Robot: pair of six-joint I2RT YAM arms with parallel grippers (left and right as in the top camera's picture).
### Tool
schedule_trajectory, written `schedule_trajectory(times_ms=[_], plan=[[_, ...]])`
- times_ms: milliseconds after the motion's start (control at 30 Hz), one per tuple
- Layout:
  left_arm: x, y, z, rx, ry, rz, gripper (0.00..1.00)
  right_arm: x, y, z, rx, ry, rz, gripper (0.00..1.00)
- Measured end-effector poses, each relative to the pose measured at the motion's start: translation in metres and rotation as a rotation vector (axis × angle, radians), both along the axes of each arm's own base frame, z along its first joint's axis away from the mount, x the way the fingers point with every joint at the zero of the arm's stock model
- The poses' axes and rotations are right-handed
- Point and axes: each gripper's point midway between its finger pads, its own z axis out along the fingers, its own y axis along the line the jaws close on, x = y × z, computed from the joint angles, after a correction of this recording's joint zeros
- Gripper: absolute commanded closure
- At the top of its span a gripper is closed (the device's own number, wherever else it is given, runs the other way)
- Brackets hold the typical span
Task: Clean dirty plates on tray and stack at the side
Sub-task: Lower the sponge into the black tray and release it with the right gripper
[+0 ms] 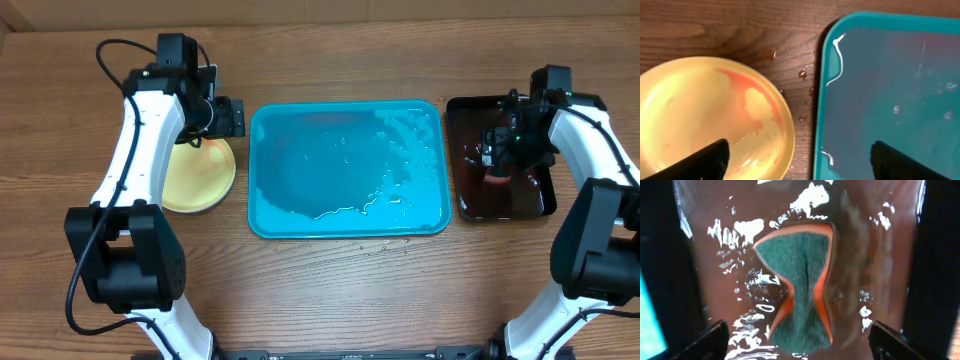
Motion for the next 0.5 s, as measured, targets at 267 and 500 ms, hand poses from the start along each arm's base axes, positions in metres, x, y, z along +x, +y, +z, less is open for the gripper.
schedule_trajectory(times_ms=[267, 500], plan=[[0.021, 0.000, 0.088, 0.005, -0.138, -0.008, 0.00, 0.028, 0.007, 0.103, 0.044, -0.168, -0.019, 0.00], [0.021, 0.000, 0.101, 0.007, -0.158, -0.011, 0.00, -0.001, 0.025, 0.271, 0.057, -0.544, 0.010, 0.00]])
